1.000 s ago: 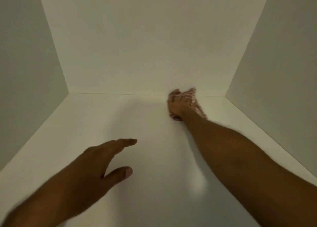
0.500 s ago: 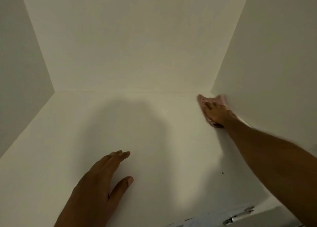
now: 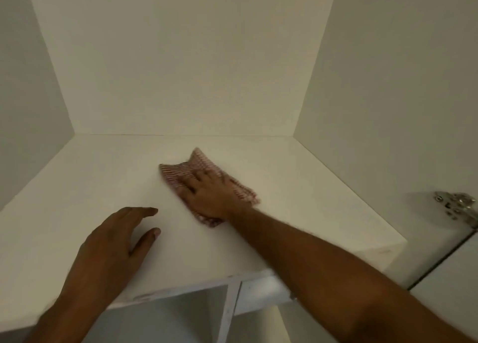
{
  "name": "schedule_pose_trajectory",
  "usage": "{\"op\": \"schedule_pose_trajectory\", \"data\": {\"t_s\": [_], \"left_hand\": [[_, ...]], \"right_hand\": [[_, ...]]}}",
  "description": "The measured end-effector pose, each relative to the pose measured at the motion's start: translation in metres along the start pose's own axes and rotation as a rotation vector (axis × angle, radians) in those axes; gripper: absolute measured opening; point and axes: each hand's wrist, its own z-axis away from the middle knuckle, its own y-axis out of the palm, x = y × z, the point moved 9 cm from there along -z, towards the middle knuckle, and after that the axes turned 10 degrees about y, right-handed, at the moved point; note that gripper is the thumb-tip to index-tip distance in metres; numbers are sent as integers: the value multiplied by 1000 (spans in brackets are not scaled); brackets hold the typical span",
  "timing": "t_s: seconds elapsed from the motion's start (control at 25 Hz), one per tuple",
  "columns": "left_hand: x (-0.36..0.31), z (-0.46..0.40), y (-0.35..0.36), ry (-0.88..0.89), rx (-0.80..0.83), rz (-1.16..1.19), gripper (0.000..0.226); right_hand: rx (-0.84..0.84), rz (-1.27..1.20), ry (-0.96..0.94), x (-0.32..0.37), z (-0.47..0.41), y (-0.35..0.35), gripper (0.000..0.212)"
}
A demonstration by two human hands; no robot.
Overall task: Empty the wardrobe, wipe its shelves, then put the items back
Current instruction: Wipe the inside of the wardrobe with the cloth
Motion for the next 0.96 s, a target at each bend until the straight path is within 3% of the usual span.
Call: {"op": "schedule_pose_trajectory", "data": {"t_s": [0.12, 0.2, 0.24, 0.32, 0.4, 0.52, 0.6, 0.72, 0.88, 0.96], "left_hand": [[2, 12, -8, -68, -37, 0, 30], [-3, 17, -7, -74, -52, -48, 30], [-7, 16, -7, -72, -65, -75, 31], [-14, 14, -11, -23, -87, -134, 31], [-15, 13, -15, -12, -92, -156, 29], [-13, 15, -16, -23, -115, -158, 25], [-14, 15, -20, -16, -149, -165, 20], [-19, 16, -24, -3, -193, -173, 13], [-25, 16, -23, 33, -223, -258, 18], [-26, 15, -23, 66, -232, -271, 24]], "right_hand": [[-111, 176, 300, -170, 43, -41, 55], [-94, 55, 623, -281, 86, -57, 59], [-107, -4, 749, -308, 103, -60, 60], [-117, -47, 862, -295, 113, -55, 60], [-127, -31, 741, -213, 106, -41, 58], [-75, 36, 216, -38, 117, 0, 54], [1, 19, 12, 12, 139, 9, 57], [-46, 36, 99, -79, 150, -11, 60], [-150, -18, 568, -291, 205, -53, 62], [-195, -44, 657, -316, 220, -59, 60]]}}
